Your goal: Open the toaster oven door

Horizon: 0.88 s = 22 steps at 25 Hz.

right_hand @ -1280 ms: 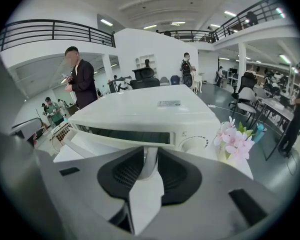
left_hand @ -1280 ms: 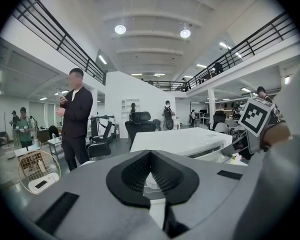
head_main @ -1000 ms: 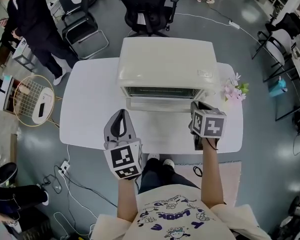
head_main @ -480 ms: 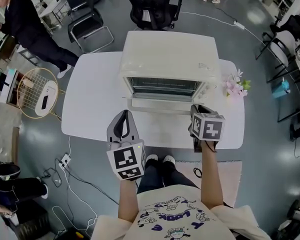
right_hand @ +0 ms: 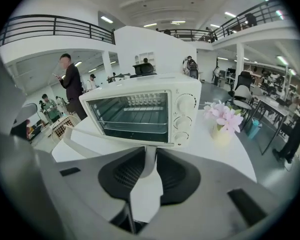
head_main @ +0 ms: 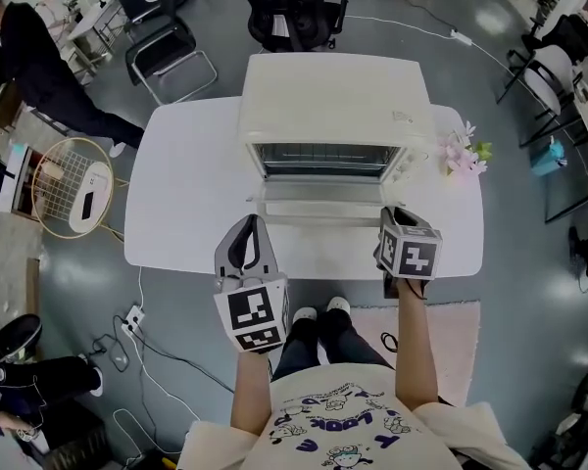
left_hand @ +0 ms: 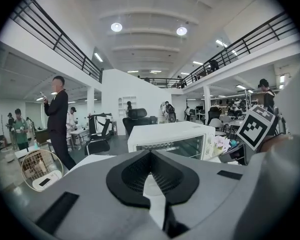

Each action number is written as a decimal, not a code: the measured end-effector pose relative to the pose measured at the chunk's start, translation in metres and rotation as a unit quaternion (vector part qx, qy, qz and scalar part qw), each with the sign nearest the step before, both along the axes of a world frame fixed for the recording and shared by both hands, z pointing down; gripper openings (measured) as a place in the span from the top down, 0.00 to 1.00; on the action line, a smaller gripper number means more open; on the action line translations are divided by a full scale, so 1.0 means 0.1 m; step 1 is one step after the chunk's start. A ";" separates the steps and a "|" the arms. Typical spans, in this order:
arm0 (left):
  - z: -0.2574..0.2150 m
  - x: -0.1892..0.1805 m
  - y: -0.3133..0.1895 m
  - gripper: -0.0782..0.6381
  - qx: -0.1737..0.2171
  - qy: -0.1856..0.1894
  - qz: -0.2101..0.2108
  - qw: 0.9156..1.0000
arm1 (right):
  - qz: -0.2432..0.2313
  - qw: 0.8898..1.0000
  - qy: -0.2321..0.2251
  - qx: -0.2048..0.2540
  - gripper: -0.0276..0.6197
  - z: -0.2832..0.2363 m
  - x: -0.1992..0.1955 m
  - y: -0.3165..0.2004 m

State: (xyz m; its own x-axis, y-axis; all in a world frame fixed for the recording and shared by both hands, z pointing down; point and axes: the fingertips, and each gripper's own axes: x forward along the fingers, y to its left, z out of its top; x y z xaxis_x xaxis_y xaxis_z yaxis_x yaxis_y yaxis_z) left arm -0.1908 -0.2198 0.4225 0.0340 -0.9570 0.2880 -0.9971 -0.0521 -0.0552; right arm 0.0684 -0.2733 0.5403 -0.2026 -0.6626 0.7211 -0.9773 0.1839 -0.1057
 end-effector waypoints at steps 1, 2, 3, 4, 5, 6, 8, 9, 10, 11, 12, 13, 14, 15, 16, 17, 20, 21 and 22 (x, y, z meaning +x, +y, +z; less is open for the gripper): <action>0.00 -0.01 0.01 0.88 0.000 -0.001 0.004 1.000 | 0.004 1.000 -0.002 0.000 0.85 0.02 0.00 0.03; 0.01 -0.03 0.03 0.88 -0.001 -0.001 0.007 1.000 | 0.006 1.000 -0.003 0.001 0.85 0.04 0.00 0.05; 0.03 -0.04 0.04 0.88 -0.003 -0.001 0.010 1.000 | 0.008 1.000 -0.005 0.001 0.85 0.07 0.00 0.08; 0.05 -0.06 0.05 0.88 -0.004 -0.001 0.012 1.000 | 0.008 1.000 -0.008 0.002 0.85 0.10 0.00 0.10; 0.07 -0.07 0.06 0.88 -0.006 0.000 0.014 1.000 | 0.009 1.000 -0.009 0.004 0.85 0.13 0.00 0.12; 0.09 -0.08 0.07 0.88 -0.008 0.001 0.017 1.000 | 0.009 1.000 -0.008 0.006 0.85 0.16 0.00 0.14; 0.14 -0.09 0.10 0.88 -0.011 0.003 0.021 1.000 | 0.009 1.000 -0.005 0.007 0.85 0.22 0.00 0.20; 0.15 -0.09 0.11 0.88 -0.013 0.003 0.024 1.000 | 0.010 1.000 -0.003 0.007 0.85 0.25 0.00 0.23; 0.17 -0.09 0.11 0.88 -0.013 0.004 0.027 1.000 | 0.011 1.000 -0.001 0.008 0.85 0.27 0.00 0.26; 0.18 -0.09 0.12 0.88 -0.014 0.004 0.031 0.999 | 0.012 1.000 0.000 0.009 0.86 0.30 0.00 0.28; 0.20 -0.10 0.12 0.88 -0.016 0.005 0.033 0.999 | 0.013 1.000 0.001 0.011 0.86 0.32 0.00 0.30; 0.22 -0.10 0.12 0.88 -0.017 0.005 0.036 0.999 | 0.013 1.000 0.002 0.014 0.86 0.33 -0.01 0.31; 0.24 -0.11 0.13 0.88 -0.019 0.006 0.038 0.999 | 0.013 1.000 0.003 0.016 0.86 0.35 -0.02 0.33; 0.26 -0.11 0.13 0.88 -0.021 0.007 0.039 0.999 | 0.013 1.000 0.004 0.017 0.86 0.38 -0.02 0.35; 0.28 -0.10 0.13 0.88 -0.022 0.008 0.041 0.999 | 0.013 1.000 0.005 0.017 0.86 0.40 -0.01 0.36; 0.29 -0.10 0.13 0.88 -0.024 0.009 0.042 0.999 | 0.013 1.000 0.007 0.017 0.86 0.42 -0.01 0.38; 0.35 -0.10 0.14 0.88 -0.028 0.009 0.046 0.999 | 0.014 1.000 0.013 0.014 0.86 0.52 0.00 0.44; 0.38 -0.10 0.14 0.88 -0.030 0.010 0.046 0.998 | 0.014 1.000 0.014 0.012 0.86 0.55 0.00 0.46; 0.40 -0.10 0.15 0.88 -0.032 0.010 0.047 0.998 | 0.015 1.000 0.015 0.010 0.86 0.59 0.00 0.49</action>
